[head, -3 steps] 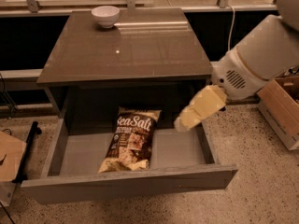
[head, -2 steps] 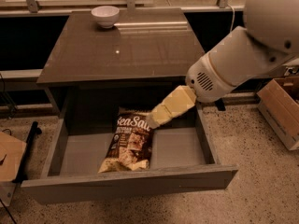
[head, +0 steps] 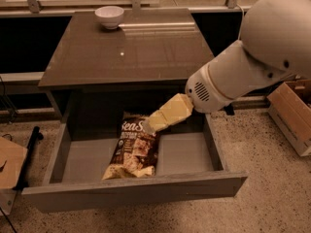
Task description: Pick brown chip bag from top drawer and place on counter
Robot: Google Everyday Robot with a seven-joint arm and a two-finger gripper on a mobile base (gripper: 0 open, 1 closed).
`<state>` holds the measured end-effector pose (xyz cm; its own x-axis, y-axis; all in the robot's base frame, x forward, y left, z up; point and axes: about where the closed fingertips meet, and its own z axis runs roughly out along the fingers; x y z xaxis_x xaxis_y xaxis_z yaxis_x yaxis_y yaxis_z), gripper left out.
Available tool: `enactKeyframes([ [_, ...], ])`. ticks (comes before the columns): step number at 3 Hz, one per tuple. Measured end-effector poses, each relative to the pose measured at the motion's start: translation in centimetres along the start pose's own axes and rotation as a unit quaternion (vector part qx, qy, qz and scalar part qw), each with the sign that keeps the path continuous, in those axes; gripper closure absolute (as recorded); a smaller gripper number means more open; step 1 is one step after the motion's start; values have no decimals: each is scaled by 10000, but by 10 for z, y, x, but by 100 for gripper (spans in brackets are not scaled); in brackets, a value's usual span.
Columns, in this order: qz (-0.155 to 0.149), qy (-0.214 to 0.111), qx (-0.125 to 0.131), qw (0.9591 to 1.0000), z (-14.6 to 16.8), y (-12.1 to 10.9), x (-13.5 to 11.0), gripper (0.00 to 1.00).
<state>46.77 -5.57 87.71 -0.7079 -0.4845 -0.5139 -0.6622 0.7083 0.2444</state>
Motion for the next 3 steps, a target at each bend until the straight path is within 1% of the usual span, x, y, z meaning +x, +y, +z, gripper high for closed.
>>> enactKeyframes([
  [1,355,-206,131,9991,53,-9,-8,0],
  [2,530,-328,170,9979,90,-18,-17,0],
  [3,744,-480,-9,9961,131,-25,-30,0],
])
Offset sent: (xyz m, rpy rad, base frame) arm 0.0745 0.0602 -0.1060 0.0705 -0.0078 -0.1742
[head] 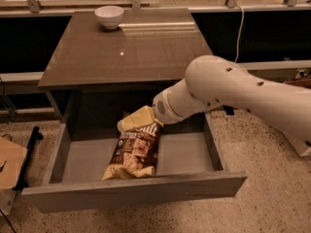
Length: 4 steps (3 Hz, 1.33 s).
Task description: Pick brown chip bag from top drawer and place on counter
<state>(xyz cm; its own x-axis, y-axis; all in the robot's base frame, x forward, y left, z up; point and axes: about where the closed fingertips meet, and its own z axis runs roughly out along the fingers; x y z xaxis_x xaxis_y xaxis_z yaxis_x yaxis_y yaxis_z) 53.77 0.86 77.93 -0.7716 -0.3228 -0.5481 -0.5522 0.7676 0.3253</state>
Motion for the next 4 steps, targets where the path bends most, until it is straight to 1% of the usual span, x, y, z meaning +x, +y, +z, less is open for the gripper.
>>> enactKeyframes([
  [1,71,74,-42,9999,22,1,1,0],
  [2,256,28,-1,9997,41,7,0,0],
  [3,519,5,47,9986,76,7,1,0],
  [4,840,251,331,9956,124,-5,16,0],
])
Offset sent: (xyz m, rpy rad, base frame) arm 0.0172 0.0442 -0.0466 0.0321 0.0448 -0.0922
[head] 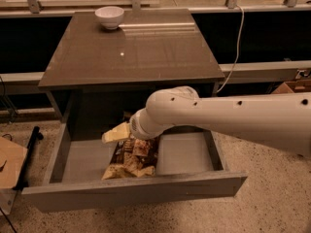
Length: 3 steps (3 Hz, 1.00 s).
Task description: Pick brown chip bag from top drawer and place on counter
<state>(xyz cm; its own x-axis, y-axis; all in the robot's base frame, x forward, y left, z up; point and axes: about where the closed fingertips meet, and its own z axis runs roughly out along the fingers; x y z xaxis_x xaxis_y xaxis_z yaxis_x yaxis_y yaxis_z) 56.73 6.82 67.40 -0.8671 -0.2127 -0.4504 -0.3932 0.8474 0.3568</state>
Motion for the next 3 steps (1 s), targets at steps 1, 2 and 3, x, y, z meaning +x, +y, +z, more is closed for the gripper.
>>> enactKeyframes([
  [1,288,190,168,9993,29,-15,11,0],
  [2,611,202,299,9975,39,-30,18,26],
  [3,701,63,358,9969,31,-33,14,49],
])
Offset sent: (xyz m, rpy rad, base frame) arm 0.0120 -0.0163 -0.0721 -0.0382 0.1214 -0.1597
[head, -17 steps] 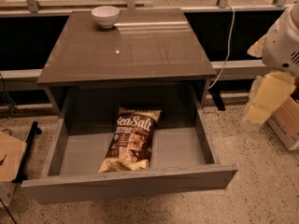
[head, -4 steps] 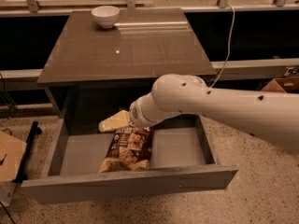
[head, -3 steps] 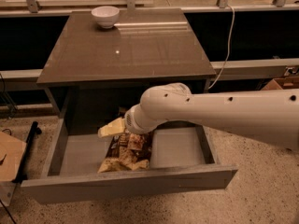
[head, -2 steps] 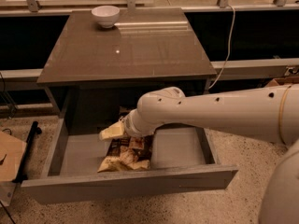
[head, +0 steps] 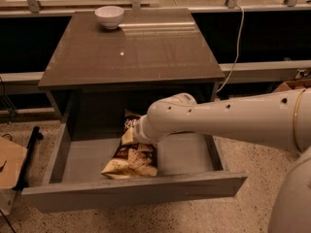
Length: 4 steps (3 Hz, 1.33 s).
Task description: Pick brown chip bag from top drawer and place on counter
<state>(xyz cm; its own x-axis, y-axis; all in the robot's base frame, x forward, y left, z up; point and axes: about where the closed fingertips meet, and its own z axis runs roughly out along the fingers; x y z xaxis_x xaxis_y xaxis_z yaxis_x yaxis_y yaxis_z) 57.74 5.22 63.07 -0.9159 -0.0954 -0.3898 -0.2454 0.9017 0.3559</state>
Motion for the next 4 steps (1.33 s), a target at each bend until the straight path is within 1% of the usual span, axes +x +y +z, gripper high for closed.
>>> enactKeyframes([
  [1,-71,-426,63,9990,-31,4,-13,73],
  [2,-152,-883,-112,9959,-68,16,-30,100],
  [3,-61,-956,-651,9933,-95,43,-41,100],
  [4,-75,-779,-1429,9866,-136,81,-43,100],
])
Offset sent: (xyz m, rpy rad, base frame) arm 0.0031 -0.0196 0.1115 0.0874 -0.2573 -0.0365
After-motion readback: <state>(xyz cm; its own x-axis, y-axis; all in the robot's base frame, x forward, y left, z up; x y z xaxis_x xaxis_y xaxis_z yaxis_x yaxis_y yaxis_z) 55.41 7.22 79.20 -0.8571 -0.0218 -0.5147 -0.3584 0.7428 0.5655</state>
